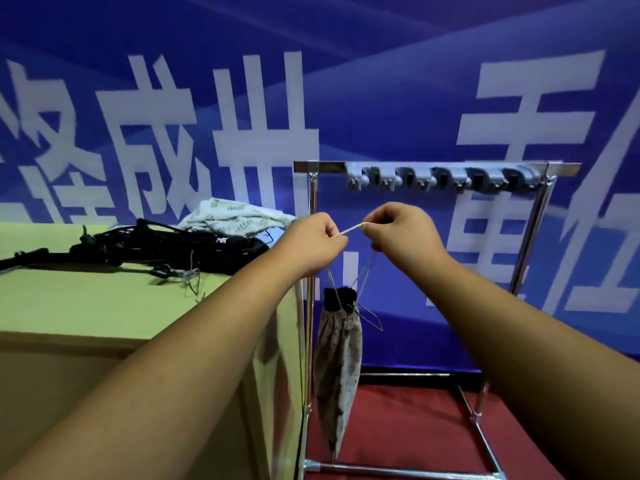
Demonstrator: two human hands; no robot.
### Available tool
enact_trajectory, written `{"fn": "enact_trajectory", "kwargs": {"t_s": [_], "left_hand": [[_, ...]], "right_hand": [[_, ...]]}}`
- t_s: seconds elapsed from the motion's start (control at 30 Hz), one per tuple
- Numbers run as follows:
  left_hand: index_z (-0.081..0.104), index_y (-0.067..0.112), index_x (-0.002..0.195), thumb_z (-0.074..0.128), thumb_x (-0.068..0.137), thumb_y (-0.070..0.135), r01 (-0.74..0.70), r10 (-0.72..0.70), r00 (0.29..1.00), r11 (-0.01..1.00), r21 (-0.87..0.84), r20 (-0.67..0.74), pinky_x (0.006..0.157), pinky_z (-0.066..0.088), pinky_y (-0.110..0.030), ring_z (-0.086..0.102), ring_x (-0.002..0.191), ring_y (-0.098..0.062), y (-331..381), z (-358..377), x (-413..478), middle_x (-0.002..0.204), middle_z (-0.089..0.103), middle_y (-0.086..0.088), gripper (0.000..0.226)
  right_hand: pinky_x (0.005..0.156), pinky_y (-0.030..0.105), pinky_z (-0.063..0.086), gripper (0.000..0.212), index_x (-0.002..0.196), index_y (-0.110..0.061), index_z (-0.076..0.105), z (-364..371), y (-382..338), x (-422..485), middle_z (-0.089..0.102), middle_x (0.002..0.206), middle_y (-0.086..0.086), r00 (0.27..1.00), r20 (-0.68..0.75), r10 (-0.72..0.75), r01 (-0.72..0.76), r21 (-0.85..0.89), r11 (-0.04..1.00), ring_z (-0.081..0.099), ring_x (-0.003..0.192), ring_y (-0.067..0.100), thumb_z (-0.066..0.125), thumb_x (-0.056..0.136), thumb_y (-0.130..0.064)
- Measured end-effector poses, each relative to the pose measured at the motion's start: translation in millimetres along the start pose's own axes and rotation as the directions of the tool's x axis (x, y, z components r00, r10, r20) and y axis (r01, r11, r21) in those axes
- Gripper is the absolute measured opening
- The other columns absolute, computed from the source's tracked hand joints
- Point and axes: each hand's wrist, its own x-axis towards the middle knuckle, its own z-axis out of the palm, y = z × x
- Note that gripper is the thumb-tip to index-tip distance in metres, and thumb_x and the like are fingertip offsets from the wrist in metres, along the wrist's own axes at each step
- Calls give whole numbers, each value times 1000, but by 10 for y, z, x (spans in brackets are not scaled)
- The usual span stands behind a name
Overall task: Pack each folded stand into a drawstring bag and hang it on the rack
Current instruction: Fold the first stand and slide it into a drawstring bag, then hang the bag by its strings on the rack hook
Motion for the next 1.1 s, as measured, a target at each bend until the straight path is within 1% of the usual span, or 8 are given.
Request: {"fn": "enact_trajectory", "kwargs": {"t_s": [0.13, 0.2, 0.33, 0.43, 0.63, 0.73, 1.0, 1.1], "left_hand": [[63, 14, 94, 63, 103, 41, 21, -21, 1000, 1000, -6, 14, 58, 59, -38, 70, 66, -29, 70, -96, 270, 78, 70, -13, 29], [63, 14, 96, 64, 104, 42, 19, -19, 1000, 1000, -13, 14, 57, 60, -35, 70, 68, -24, 99, -133, 398, 81, 71, -10, 29], [62, 9, 100, 62, 105, 37, 24, -24, 1000, 1000, -6, -14, 65, 66, -46, 77, 68, -26, 180, -114, 678, 87, 76, -19, 28], [60, 6, 103, 59, 107, 32, 43, -48, 997, 996, -76, -64, 60, 66, -44, 71, 53, -22, 232, -61, 908, 89, 74, -17, 26], [63, 8, 103, 60, 108, 26, 107, -138, 983, 967, -231, -122, 52, 60, -35, 68, 51, -23, 297, 64, 1328, 92, 74, -12, 19], [65, 7, 109, 59, 106, 24, 145, -183, 969, 965, -218, -167, 57, 65, -43, 71, 49, -26, 369, 161, 1514, 86, 75, -14, 18], [68, -2, 112, 54, 93, 8, 258, -282, 950, 951, -170, -136, 54, 65, -52, 74, 51, -30, 237, 367, 1662, 77, 72, -23, 25], [68, -1, 103, 53, 93, 5, 278, -290, 952, 953, -119, -94, 60, 66, -55, 74, 53, -34, 156, 460, 1611, 76, 73, -24, 19]], "right_hand": [[55, 22, 49, 11, 88, -24, 76, -16, 9, 238, 74, 79, -4, 999, -15, -34, 33, -61, 998, 71, 73, 16, 74, 98, -30], [61, 26, 52, 11, 87, -25, 75, -5, 24, 393, 73, 79, -6, 998, -32, -61, 58, -83, 995, 71, 75, 15, 75, 98, -28], [71, 32, 57, 9, 92, -22, 77, 31, 73, 747, 72, 79, -6, 989, -77, -123, 112, -128, 985, 71, 77, 15, 75, 99, -27], [68, 36, 59, 8, 92, -20, 77, 64, 114, 997, 71, 76, -4, 979, -118, -164, 149, -130, 980, 70, 72, 18, 74, 99, -24], [68, 47, 64, 9, 93, -20, 74, 148, 185, 1387, 73, 81, 0, 965, -163, -207, 186, -131, 974, 73, 71, 23, 69, 101, -20], [68, 49, 65, 11, 96, -21, 72, 193, 208, 1557, 72, 86, 3, 969, -167, -183, 160, -140, 977, 73, 74, 25, 64, 104, -18], [73, 46, 61, 18, 98, -11, 71, 335, 330, 1655, 70, 91, 14, 986, -29, -167, 132, -484, 865, 65, 85, 35, 54, 99, -5], [65, 46, 58, 13, 100, -10, 64, 436, 415, 1618, 64, 89, 13, 991, -4, -136, 115, -515, 850, 61, 83, 34, 52, 102, -4]]}}
